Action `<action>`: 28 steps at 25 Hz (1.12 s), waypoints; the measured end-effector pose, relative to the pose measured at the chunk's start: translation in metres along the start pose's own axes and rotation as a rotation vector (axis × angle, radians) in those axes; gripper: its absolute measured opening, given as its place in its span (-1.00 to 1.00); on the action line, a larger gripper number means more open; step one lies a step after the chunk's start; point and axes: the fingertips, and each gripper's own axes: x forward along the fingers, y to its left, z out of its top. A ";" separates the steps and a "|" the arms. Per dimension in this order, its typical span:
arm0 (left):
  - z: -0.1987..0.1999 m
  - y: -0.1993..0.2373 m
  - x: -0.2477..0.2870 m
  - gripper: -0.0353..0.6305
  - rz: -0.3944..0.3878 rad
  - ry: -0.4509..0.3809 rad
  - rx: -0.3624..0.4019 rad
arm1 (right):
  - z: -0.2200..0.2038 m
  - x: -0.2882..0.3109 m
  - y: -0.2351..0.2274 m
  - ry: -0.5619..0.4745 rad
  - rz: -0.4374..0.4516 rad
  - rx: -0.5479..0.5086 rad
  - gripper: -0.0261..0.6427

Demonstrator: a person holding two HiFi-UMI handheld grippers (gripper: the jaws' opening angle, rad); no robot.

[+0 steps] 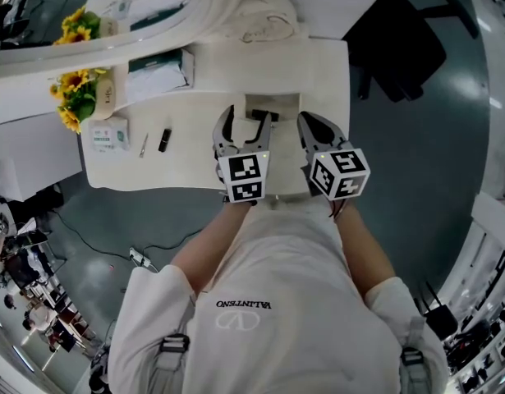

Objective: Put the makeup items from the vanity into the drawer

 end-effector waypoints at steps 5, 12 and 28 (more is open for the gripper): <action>0.013 0.023 -0.024 -0.59 0.032 -0.054 0.008 | 0.021 -0.007 0.010 -0.057 -0.023 -0.025 -0.89; 0.054 0.052 -0.063 -0.88 -0.022 -0.203 0.022 | 0.068 -0.026 0.021 -0.178 -0.066 -0.060 -0.89; 0.240 0.120 -0.214 -0.88 -0.177 -0.787 -0.002 | 0.233 -0.153 0.090 -0.594 -0.154 -0.293 -0.89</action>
